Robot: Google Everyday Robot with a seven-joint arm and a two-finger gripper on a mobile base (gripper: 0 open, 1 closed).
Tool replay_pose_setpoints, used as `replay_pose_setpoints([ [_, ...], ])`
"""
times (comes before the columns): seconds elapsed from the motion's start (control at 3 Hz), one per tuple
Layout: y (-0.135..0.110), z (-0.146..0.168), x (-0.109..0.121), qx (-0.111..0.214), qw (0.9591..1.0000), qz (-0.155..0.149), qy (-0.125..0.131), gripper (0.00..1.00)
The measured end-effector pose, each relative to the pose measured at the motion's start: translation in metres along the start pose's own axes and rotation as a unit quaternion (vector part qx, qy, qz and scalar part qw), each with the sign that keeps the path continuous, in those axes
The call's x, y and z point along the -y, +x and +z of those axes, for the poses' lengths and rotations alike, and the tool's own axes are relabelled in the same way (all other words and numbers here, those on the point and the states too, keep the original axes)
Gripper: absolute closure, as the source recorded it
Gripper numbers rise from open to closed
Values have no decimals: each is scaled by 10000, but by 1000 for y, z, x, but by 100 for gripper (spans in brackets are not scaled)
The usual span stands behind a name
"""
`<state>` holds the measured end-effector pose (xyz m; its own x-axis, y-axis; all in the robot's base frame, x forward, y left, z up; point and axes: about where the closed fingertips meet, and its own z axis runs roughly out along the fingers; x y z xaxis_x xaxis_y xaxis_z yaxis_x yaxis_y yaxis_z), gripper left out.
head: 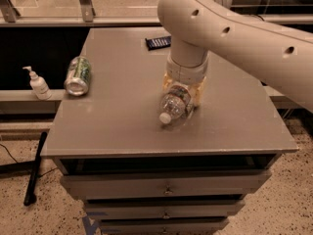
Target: Knock water bottle over
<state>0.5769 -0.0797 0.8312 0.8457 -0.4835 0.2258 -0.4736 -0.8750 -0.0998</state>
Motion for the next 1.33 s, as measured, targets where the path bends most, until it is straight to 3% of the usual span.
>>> replay_pose_setpoints([
  [0.33,0,0,-1,-13,10000,-39,-28,0],
  [1.0,8,-7,-11,27,9999,21,-103,0],
  [1.33,26,-9,-28,317,9982,512,-54,0],
])
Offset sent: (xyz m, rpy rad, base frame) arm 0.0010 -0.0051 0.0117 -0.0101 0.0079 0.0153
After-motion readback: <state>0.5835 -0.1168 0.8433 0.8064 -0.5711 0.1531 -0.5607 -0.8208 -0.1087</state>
